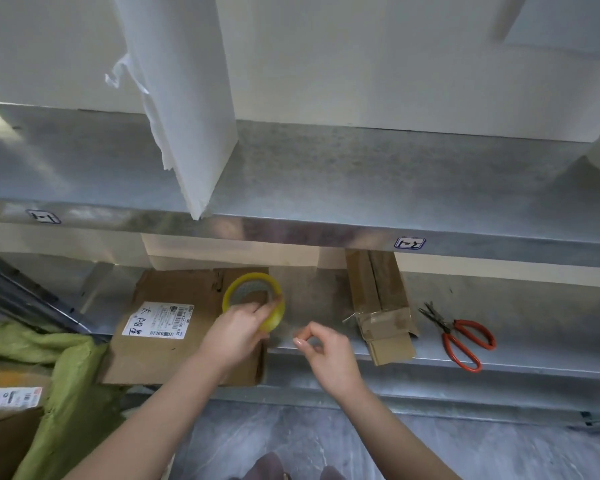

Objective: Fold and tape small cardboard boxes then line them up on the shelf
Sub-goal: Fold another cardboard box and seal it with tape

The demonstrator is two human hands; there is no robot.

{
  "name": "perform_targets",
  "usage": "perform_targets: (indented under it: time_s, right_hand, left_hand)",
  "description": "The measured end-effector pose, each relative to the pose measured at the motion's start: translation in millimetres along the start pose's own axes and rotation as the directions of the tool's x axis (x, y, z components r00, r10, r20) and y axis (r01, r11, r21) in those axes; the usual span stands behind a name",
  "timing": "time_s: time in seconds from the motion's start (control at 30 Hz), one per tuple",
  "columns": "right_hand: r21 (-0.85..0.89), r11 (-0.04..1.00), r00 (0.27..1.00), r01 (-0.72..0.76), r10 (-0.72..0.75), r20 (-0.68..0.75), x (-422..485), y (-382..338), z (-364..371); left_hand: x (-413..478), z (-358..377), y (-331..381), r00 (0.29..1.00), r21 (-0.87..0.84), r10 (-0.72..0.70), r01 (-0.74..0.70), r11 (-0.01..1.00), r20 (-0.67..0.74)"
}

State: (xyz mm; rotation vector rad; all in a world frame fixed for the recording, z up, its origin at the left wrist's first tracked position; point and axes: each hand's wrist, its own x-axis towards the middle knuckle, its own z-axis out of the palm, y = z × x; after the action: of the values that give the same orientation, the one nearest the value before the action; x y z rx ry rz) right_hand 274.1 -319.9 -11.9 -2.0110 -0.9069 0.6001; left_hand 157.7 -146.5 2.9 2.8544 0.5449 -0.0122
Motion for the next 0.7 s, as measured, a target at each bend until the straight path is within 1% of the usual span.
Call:
perform_targets:
  time_s: [0.07, 0.13, 0.23, 0.33, 0.43, 0.53, 0.6, 0.67, 0.7]
  right_hand:
    - [0.021, 0.998, 0.998, -0.054, 0.055, -0.023, 1, 4, 6]
    - [0.081, 0.98, 0.982, -0.182, 0.185, -0.033, 4, 12, 12]
    - [0.173, 0.915, 0.926, -0.366, 0.376, -0.033, 11, 22, 20]
    - [0.214, 0.858, 0.875, -0.466, 0.483, -0.028, 20, 31, 28]
    - [0.13, 0.855, 0.859, -0.501, 0.51, -0.039, 32, 42, 31]
    - [-0.063, 0.878, 0.88, -0.475, 0.471, -0.066, 40, 44, 29]
    - [-0.19, 0.876, 0.897, -0.443, 0.433, -0.092, 43, 44, 28]
    - [-0.273, 0.866, 0.908, -0.419, 0.403, -0.114, 46, 44, 30]
    - [-0.282, 0.862, 0.907, -0.42, 0.404, -0.118, 47, 44, 32]
  left_hand:
    - [6, 10, -4, 0.999, 0.044, -0.034, 0.033, 0.998, 0.006]
    - [9, 22, -6, 0.999, 0.084, -0.037, 0.033, 0.996, 0.039]
    - [12, 39, -5, 0.995, 0.1, -0.039, 0.03, 0.995, 0.097]
    - [13, 49, -2, 0.994, 0.096, -0.016, 0.005, 0.995, 0.112]
    - [14, 57, -3, 0.996, 0.073, 0.014, -0.02, 0.997, 0.085]
    - [18, 60, -5, 0.998, 0.046, 0.0, -0.003, 0.999, 0.067]
    - [19, 62, -6, 0.999, -0.007, 0.001, -0.001, 1.0, 0.043]
    - [19, 63, -8, 0.999, -0.043, -0.002, 0.003, 0.999, 0.032]
    - [18, 63, -10, 1.0, -0.052, -0.001, 0.002, 0.999, 0.027]
